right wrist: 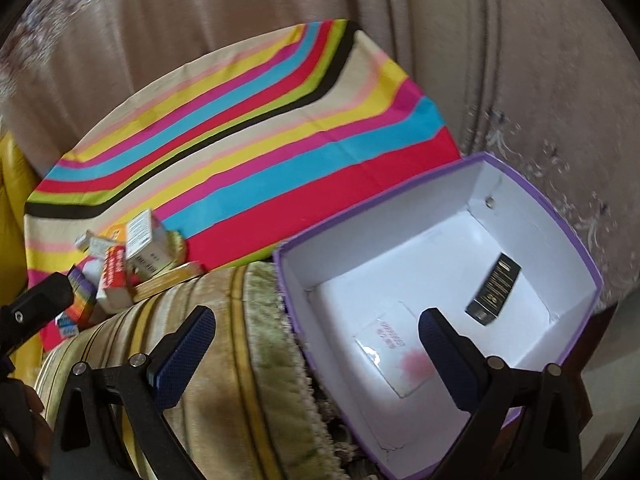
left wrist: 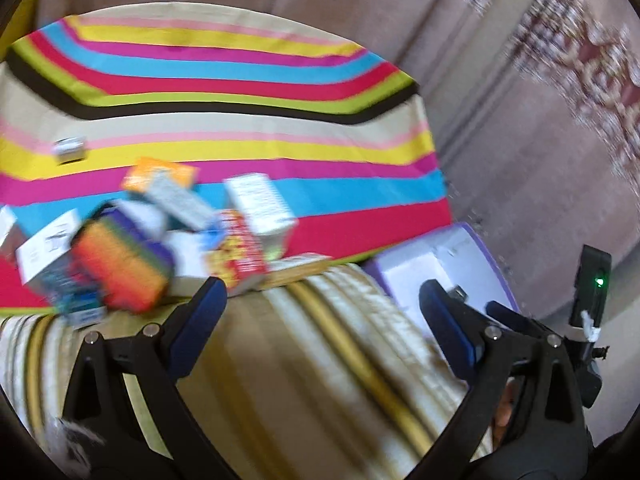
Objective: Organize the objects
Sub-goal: 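Move both grippers back over the boxes on the cloth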
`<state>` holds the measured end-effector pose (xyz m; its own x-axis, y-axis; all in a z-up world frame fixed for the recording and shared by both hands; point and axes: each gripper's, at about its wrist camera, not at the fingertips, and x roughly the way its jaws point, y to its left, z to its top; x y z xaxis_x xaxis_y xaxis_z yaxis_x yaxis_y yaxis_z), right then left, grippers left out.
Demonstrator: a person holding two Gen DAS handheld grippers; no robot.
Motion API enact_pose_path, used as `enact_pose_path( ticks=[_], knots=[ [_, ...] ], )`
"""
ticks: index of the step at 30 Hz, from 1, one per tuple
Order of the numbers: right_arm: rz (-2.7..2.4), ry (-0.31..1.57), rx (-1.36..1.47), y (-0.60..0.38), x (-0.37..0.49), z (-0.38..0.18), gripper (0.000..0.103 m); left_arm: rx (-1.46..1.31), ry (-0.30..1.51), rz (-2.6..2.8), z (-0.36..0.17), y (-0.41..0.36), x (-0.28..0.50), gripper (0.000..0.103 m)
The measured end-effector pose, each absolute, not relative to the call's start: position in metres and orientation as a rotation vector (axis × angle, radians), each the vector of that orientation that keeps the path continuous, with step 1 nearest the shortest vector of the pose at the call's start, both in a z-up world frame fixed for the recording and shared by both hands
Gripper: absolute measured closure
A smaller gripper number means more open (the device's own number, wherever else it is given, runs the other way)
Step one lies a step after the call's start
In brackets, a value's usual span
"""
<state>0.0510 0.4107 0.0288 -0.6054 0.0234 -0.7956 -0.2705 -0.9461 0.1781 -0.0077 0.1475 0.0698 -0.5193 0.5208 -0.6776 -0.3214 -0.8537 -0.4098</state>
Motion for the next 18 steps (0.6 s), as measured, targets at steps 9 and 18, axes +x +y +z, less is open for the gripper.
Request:
enact_pose_path(
  ticks=[9,18],
  knots=[
    [2.709,0.289,-1.370,0.379,0.037,0.030,0.000,-1.197,-0.410,2.491,0.058,0.078,0.010,0.006],
    [2.819,0.179,-1.434,0.340,0.023,0.033,0.003,-1.256,-0.488,2.588,0.048,0.027,0.019,0.011]
  ],
)
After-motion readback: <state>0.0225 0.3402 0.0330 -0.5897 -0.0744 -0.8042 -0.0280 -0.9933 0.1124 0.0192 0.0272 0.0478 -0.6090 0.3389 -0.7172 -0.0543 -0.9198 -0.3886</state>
